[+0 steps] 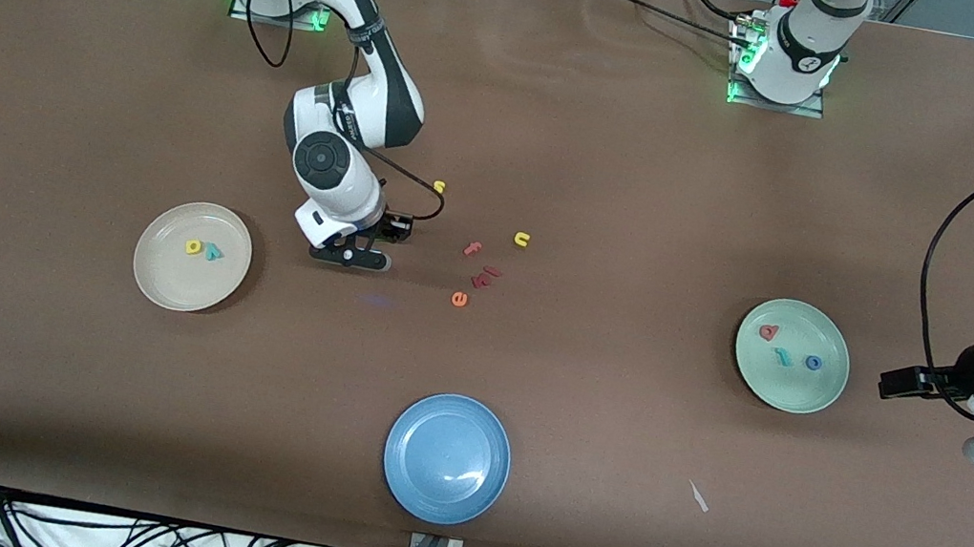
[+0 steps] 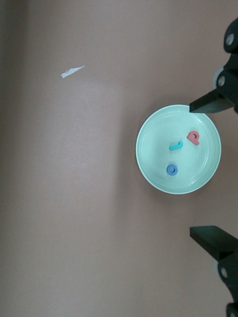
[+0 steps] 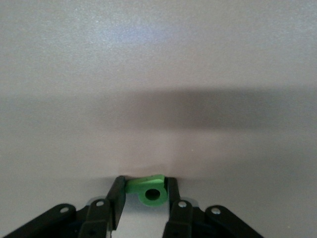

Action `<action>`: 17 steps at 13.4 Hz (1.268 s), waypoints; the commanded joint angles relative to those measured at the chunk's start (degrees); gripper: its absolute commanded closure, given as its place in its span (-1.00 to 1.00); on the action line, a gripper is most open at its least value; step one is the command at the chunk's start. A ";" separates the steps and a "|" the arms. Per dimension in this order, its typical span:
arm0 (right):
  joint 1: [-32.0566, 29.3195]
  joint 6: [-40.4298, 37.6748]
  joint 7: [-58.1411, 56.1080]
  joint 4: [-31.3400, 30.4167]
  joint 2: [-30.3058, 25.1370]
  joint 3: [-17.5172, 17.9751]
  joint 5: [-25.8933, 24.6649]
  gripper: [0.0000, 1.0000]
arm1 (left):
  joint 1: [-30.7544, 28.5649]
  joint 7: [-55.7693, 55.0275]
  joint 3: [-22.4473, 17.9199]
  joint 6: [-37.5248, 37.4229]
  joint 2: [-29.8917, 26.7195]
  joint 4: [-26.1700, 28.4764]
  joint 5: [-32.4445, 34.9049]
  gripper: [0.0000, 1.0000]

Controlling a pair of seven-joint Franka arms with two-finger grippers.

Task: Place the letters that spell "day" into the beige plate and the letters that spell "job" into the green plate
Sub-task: 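Grasp the green P with the right gripper while the left gripper drops the pink P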

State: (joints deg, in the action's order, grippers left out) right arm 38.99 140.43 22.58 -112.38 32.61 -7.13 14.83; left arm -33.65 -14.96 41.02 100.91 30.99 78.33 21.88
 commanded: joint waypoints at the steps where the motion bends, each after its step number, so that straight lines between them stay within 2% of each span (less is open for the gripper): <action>1: 1.09 1.60 0.53 -0.47 0.70 -0.17 0.55 0.42 | 0.61 2.92 -0.42 -1.24 0.38 -3.18 3.24 -0.99; 4: 1.01 1.60 0.45 -0.47 0.70 -0.17 0.55 0.53 | 1.13 3.19 -0.42 -1.85 0.73 -4.58 4.40 -0.99; 7: 0.83 0.82 -0.08 0.41 0.26 -0.43 0.47 0.81 | 2.45 3.01 -0.68 -3.79 1.35 -6.87 4.40 -0.99; 10: 0.74 -3.65 -2.09 1.20 -1.49 -3.23 0.03 0.83 | 3.42 3.27 -1.38 -3.70 2.31 -8.37 4.22 -1.00; 13: 0.65 -8.75 -10.07 1.20 -4.13 -8.06 0.03 0.83 | 8.68 7.12 -8.30 -3.70 1.97 -8.72 1.25 -1.00; 17: 0.65 -13.68 -23.34 1.20 -6.07 -16.76 0.03 0.83 | 19.30 10.82 -24.63 -3.70 0.04 -11.18 -10.44 -1.00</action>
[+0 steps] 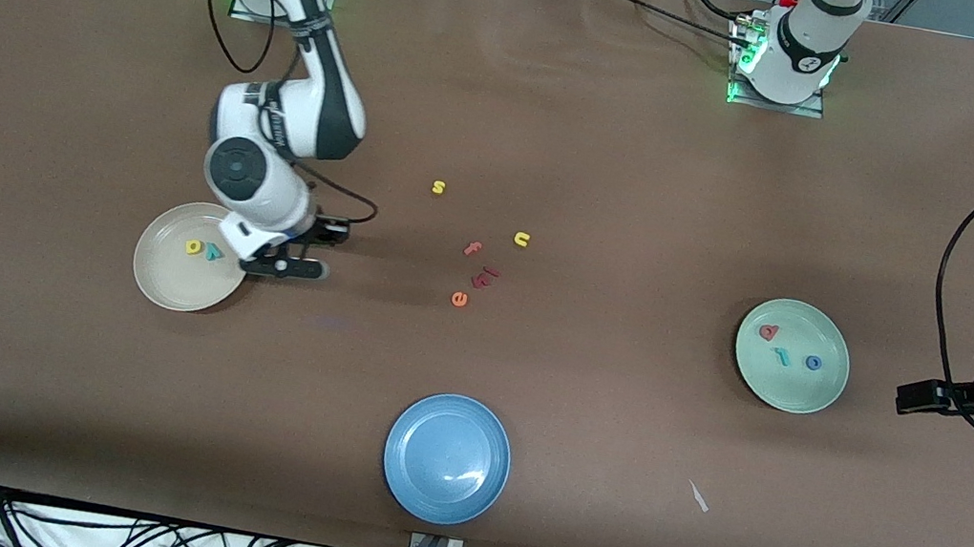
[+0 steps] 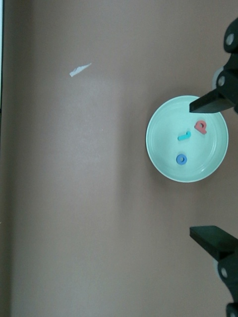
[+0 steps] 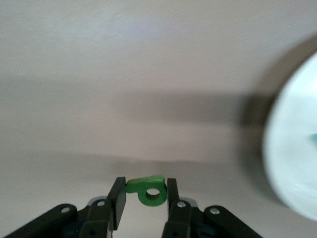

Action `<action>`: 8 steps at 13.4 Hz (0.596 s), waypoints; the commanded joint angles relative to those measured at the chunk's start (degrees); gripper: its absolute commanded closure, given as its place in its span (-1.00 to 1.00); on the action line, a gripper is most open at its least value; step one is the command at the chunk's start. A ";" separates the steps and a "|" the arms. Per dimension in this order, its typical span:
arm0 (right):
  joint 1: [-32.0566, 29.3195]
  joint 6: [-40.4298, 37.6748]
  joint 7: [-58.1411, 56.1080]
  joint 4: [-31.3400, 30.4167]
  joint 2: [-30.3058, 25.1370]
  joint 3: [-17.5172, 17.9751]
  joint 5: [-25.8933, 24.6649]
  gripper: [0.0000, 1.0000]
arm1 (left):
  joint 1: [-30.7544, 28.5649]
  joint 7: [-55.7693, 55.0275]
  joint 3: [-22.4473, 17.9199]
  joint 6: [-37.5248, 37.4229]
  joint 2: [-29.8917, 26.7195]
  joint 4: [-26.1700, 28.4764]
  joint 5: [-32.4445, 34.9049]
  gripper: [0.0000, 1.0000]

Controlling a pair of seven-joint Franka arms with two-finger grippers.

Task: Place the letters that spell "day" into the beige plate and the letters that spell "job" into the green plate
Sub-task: 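Carry the green P onto the cream plate and open the right gripper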

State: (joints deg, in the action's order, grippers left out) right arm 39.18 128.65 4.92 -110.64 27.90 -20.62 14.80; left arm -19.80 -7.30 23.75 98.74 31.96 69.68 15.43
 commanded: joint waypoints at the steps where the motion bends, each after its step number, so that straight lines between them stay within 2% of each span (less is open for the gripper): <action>1: 0.46 -2.61 -8.76 -0.54 -1.27 -5.72 0.05 0.83 | 7.65 4.56 -10.19 -1.53 -1.19 -2.44 -5.92 -1.00; 4: -1.02 -2.79 -17.55 -0.54 -0.66 -10.39 0.14 0.83 | 13.44 5.45 -16.08 -1.45 -2.07 -1.22 -9.36 -1.00; 5: -2.77 -2.70 -19.23 -0.54 -0.22 -10.41 0.14 0.83 | 15.30 5.63 -18.02 -1.36 -2.16 -0.52 -9.54 -0.99; 7: -6.03 -2.53 -22.13 -0.28 0.49 -10.41 0.14 0.73 | 15.14 8.51 -18.30 -1.36 -3.21 1.06 -13.56 -0.97; 8: -7.26 -2.61 -21.97 0.33 1.10 -10.32 0.66 -0.06 | 15.05 9.57 -18.30 -1.10 -4.43 3.42 -13.67 -0.96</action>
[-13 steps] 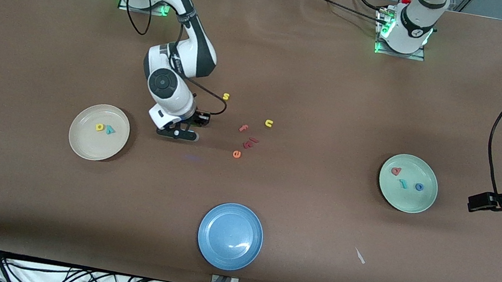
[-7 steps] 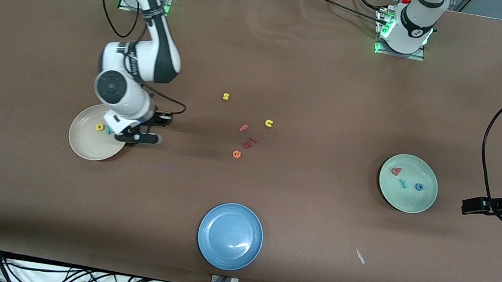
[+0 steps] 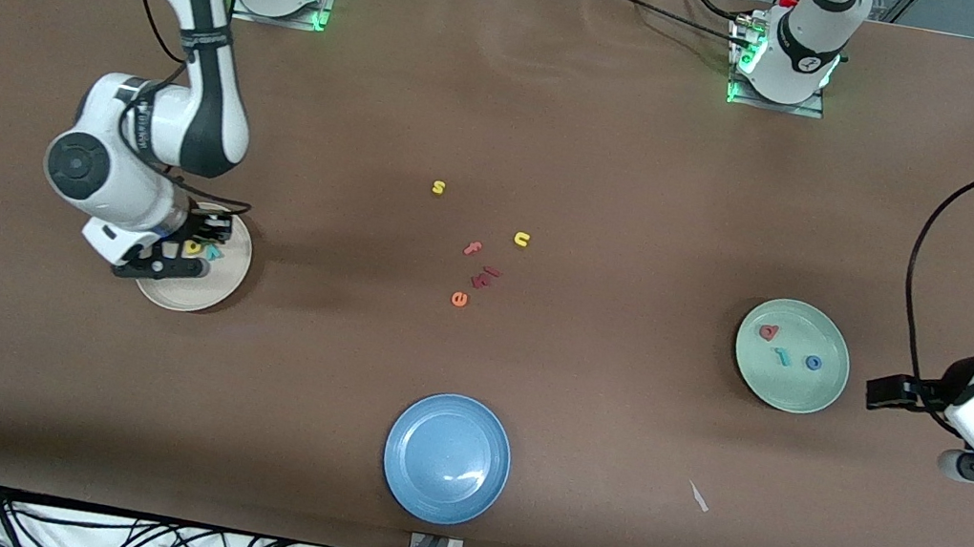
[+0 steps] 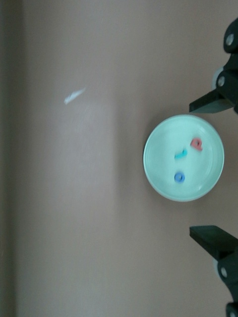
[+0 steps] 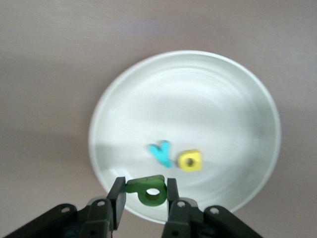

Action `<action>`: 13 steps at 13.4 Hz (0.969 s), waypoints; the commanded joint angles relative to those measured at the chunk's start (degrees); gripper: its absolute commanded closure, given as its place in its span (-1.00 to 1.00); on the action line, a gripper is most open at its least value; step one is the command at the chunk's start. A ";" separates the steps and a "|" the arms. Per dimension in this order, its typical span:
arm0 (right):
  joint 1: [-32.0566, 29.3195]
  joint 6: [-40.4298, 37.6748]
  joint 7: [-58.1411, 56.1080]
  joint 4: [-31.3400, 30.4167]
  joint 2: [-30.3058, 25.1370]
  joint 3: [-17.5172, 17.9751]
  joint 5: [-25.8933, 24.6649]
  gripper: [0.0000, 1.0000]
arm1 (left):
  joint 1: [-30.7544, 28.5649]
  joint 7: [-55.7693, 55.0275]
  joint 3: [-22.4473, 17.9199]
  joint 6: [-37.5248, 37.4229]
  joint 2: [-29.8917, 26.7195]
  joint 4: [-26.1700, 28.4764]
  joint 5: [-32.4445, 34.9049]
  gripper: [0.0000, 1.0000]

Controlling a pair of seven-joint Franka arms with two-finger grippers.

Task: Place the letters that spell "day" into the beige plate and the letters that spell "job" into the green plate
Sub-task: 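Carry the green P onto the cream plate and open the right gripper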

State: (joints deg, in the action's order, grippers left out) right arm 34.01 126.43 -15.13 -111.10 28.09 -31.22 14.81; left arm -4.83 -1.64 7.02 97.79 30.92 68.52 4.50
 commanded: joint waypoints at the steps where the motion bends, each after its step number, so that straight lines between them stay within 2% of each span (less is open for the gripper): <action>1: -2.37 -0.48 -1.40 1.15 1.26 0.28 0.75 -0.99 | -0.17 4.10 -1.57 1.08 -4.89 7.21 -2.74 -0.96; 4: -1.58 -1.00 0.27 2.20 0.47 0.54 0.84 -1.00 | -0.70 6.29 -1.22 2.58 -9.03 12.06 -2.57 -0.96; 9: -2.11 -14.43 1.77 9.57 0.29 0.19 0.75 -1.00 | -1.14 7.35 -1.57 2.58 -9.39 10.50 -2.30 -0.98; 13: -1.76 -15.95 1.86 10.91 0.29 0.28 0.75 -1.00 | -0.70 7.26 -1.48 2.76 -8.78 9.88 -2.39 -0.99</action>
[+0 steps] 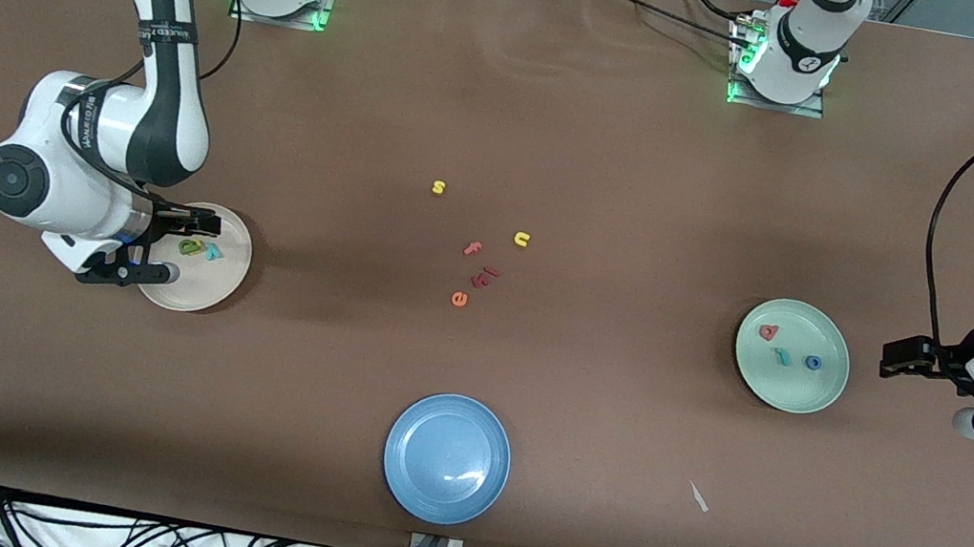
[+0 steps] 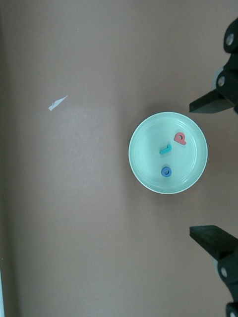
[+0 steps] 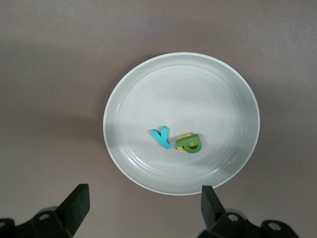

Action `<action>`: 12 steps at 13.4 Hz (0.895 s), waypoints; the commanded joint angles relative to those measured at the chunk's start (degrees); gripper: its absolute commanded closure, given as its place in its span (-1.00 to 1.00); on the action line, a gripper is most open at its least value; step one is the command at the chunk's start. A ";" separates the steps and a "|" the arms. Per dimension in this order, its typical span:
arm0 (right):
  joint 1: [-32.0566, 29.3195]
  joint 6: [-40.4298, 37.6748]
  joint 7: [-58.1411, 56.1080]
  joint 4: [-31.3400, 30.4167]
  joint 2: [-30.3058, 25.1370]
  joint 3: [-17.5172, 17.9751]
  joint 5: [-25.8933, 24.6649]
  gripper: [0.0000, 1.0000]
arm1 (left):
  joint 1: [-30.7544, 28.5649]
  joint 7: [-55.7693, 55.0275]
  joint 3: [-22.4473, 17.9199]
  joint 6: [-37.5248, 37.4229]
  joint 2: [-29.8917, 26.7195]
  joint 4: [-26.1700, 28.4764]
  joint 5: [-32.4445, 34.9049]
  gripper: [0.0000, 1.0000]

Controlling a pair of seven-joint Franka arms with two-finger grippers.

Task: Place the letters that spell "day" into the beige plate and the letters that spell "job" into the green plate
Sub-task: 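Carry the green P onto the cream plate and open the right gripper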

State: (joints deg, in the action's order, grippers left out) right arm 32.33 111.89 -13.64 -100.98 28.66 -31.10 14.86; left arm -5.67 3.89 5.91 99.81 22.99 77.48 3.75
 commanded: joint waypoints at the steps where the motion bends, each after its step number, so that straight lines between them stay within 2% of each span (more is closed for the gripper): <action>1: 0.01 -1.67 0.28 1.39 -0.36 0.16 0.70 -1.00 | 0.13 1.74 -0.37 0.73 -0.84 0.92 -1.64 -1.00; 9: -0.51 -13.80 1.58 9.66 -1.76 1.03 -0.18 -1.00 | 0.83 0.86 0.07 0.56 -1.02 -0.83 -1.99 -1.00; 10: -4.00 -13.80 2.99 9.05 -3.77 4.96 -0.79 -1.00 | 0.83 0.95 0.07 0.56 -1.02 -0.83 -1.99 -1.00; 12: -13.49 -13.89 3.35 7.30 -8.34 16.37 -6.56 -1.00 | 0.83 0.95 0.07 0.56 -1.02 -0.83 -1.99 -1.00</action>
State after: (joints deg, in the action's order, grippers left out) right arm 26.66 99.14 -11.50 -91.62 25.53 -23.71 12.61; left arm -5.04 3.88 6.32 100.31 22.73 76.55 3.67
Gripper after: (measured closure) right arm 0.000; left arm 0.000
